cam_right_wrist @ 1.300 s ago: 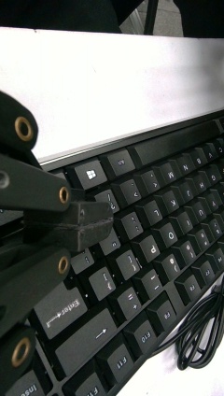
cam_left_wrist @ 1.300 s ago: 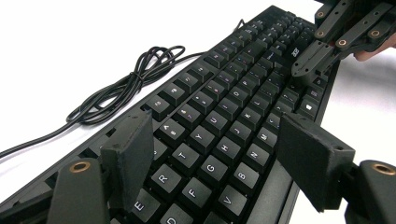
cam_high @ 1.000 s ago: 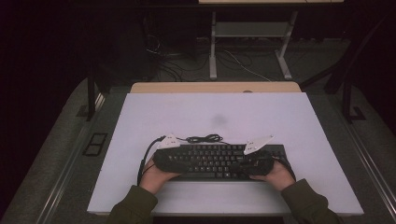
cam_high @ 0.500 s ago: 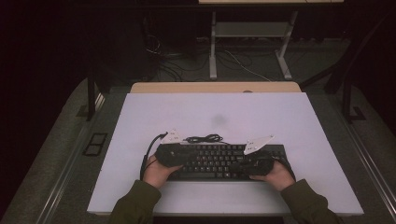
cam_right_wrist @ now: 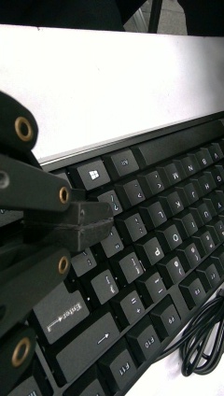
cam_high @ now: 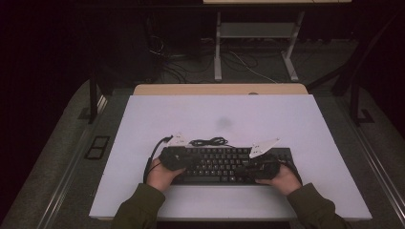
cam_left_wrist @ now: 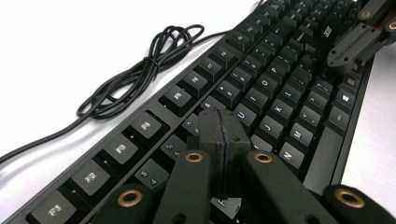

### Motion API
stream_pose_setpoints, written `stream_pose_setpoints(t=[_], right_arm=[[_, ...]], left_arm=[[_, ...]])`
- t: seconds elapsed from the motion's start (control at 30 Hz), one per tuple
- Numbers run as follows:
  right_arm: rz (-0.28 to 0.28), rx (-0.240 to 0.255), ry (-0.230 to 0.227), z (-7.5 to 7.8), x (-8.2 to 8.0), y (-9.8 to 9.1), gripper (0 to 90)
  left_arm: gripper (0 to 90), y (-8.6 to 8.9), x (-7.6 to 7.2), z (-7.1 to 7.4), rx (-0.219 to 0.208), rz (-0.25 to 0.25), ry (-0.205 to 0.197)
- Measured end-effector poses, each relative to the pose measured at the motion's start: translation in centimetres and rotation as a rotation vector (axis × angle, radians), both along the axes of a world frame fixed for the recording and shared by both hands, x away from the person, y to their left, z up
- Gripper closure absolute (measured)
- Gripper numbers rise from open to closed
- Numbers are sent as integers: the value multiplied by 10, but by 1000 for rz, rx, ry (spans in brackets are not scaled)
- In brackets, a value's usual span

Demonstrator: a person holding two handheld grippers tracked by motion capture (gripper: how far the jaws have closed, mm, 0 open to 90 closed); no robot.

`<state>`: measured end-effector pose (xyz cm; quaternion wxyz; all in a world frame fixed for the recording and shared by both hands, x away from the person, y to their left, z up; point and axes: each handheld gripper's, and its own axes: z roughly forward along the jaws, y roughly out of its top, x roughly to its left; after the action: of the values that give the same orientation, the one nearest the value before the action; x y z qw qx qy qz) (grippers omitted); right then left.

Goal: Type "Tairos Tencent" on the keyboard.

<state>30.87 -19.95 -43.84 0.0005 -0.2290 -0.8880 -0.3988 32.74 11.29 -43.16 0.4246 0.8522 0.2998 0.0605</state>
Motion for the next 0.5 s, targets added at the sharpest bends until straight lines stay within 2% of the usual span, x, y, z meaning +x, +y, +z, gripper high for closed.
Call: stream_pose_setpoints(t=[0.17,0.43,0.5], right_arm=[[1,-1,-2,0,0,0,896],[2,-2,-3,0,0,0,896],[2,-2,-3,0,0,0,896]], left_arm=[[889,-1,0,-1,25,-10,6],[890,-2,0,-3,27,-5,11],[890,-2,1,-3,50,-15,13]])
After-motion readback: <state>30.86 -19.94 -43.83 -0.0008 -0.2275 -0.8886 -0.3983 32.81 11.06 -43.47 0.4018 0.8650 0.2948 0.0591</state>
